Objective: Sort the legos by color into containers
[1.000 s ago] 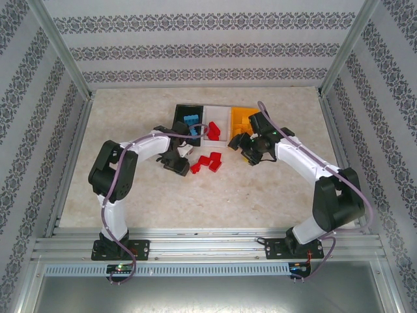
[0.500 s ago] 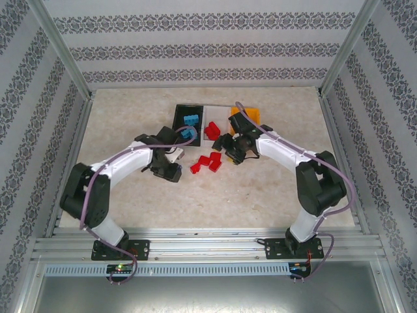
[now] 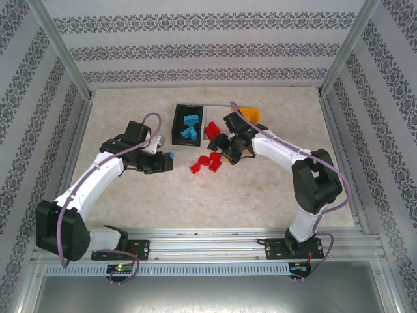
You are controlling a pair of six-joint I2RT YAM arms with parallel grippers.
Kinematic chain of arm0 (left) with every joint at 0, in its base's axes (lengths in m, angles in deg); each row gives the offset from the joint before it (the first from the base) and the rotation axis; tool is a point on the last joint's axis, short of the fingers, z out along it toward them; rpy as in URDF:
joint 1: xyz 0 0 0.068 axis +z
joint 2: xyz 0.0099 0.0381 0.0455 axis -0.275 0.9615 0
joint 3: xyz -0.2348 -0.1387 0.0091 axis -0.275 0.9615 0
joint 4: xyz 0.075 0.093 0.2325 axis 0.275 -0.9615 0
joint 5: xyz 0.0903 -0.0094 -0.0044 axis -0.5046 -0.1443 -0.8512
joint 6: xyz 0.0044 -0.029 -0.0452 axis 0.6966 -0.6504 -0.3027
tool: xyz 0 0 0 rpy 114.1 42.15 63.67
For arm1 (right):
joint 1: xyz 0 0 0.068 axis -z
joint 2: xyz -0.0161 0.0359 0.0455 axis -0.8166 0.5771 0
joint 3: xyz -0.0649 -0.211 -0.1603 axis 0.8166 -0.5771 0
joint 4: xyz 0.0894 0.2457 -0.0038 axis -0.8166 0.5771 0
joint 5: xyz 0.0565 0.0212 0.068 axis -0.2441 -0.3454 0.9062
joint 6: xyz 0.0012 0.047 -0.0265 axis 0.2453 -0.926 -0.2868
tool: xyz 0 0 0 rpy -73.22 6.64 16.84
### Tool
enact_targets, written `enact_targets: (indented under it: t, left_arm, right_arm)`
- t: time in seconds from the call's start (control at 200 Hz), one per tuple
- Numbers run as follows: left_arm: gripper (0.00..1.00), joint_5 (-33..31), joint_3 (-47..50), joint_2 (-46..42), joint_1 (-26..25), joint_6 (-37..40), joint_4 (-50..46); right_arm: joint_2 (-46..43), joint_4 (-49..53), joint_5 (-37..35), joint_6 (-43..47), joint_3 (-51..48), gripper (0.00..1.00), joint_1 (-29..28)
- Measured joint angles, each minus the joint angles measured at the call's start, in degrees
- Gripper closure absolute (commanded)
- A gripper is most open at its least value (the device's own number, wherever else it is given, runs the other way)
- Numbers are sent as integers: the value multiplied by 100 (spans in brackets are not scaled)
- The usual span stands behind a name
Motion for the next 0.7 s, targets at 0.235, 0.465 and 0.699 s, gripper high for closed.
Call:
enact_targets:
  t: [0.235, 0.465, 0.699]
  left_arm:
    - [69, 686, -479, 769, 297, -452, 363]
    - [69, 1016, -1405, 1705, 402, -820, 846]
    - [69, 1161, -2238, 2861, 420, -1071, 1231]
  right_arm:
    - [-603, 4, 0, -2, -586, 34, 105]
    - [-861, 103, 0, 0, -951, 33, 271]
    - [-1060, 413, 0, 144, -955, 33, 358]
